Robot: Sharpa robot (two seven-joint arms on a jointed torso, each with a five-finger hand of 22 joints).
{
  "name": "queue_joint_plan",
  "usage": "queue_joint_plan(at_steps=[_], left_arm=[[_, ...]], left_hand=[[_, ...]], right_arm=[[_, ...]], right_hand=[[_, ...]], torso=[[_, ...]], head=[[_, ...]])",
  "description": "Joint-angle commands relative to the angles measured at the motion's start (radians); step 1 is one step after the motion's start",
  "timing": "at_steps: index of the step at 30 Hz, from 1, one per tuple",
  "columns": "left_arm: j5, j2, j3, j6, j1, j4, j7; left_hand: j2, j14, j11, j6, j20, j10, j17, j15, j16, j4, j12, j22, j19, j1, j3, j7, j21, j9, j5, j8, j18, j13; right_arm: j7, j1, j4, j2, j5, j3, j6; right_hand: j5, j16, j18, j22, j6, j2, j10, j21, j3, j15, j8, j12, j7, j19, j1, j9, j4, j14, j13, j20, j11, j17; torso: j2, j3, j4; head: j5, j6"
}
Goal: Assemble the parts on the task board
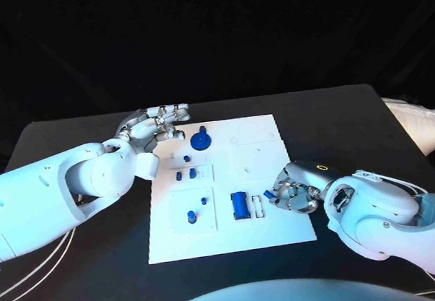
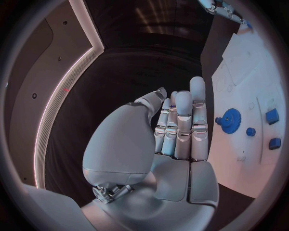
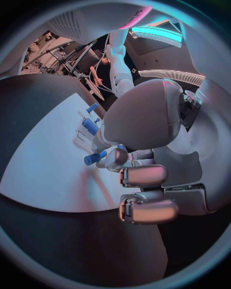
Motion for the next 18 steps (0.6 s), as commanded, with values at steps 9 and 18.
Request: queue_joint_plan(at_steps=[9, 18], left_arm=[[-0.005, 0.003, 0.001, 0.022, -0.001, 0.003, 0.000], [-0.006, 0.003, 0.001, 0.024, -0.001, 0.004, -0.003]], left_hand=[[0.005, -0.010, 0.000, -0.006, 0.003, -0.005, -0.002, 0.000, 0.002, -0.002, 0.007, -0.001, -0.006, -0.002, -0.006, 0.001, -0.006, -0.001, 0.004, -0.002, 0.010, 0.001], [0.005, -0.010, 0.000, -0.006, 0.003, -0.005, -0.002, 0.000, 0.002, -0.002, 0.007, -0.001, -0.006, -0.002, -0.006, 0.001, -0.006, -0.001, 0.004, -0.002, 0.010, 0.001]], right_arm=[[-0.009, -0.001, -0.002, 0.023, 0.169, -0.001, -0.018], [-0.009, -0.001, -0.020, 0.053, 0.189, -0.004, 0.001]], right_hand=[[0.045, 0.005, -0.018, 0.135, 0.005, -0.014, 0.006, 0.002, -0.002, 0.003, -0.004, 0.008, 0.002, 0.013, -0.047, 0.005, 0.001, 0.065, 0.006, -0.005, 0.003, 0.070], [0.089, 0.006, -0.018, 0.135, 0.010, -0.010, 0.007, 0.002, -0.019, 0.002, -0.003, 0.003, 0.001, 0.013, -0.082, 0.011, 0.001, 0.065, 0.005, -0.006, 0.002, 0.073]], torso=[[-0.001, -0.0015, -0.0010], [0.000, 0.0001, -0.0007]], head=[[0.004, -0.006], [0.006, -0.007]])
